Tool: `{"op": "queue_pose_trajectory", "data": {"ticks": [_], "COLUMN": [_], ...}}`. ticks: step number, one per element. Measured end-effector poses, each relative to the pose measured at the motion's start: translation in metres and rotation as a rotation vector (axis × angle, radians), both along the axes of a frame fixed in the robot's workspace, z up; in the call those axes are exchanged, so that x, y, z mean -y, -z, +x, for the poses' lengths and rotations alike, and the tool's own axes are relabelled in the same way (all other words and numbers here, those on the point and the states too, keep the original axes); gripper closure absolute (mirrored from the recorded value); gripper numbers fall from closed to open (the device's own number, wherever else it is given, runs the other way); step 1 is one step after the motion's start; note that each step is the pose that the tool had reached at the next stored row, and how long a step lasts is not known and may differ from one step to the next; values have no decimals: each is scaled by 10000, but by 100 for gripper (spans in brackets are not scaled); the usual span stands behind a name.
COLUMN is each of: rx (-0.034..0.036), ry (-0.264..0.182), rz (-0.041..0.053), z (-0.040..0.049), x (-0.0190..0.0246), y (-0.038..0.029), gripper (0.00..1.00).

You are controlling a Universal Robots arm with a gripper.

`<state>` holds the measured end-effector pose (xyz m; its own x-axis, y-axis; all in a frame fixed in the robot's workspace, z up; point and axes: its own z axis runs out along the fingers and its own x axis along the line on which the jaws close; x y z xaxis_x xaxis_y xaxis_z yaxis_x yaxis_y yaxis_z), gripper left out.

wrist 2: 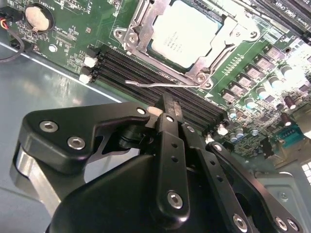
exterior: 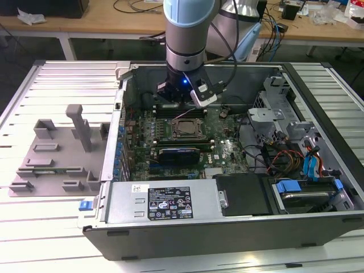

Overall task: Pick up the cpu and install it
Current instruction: 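Install the first cpu locking lever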

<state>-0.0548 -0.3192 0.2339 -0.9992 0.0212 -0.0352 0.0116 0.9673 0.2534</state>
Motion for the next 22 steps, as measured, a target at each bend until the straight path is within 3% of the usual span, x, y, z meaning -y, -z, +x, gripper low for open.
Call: {"op": "queue_pose_trajectory", "data": {"ticks": [8,10,13,22], "rx": [-1,-1,-3,-3], "ry": [96,261,844,1119], "rz": [0,-1,-3,-3], "z": [17,21,21,22], "x": [0,0,1,1], "y": [57,73,103,129], "gripper": [89,89,89,89]}}
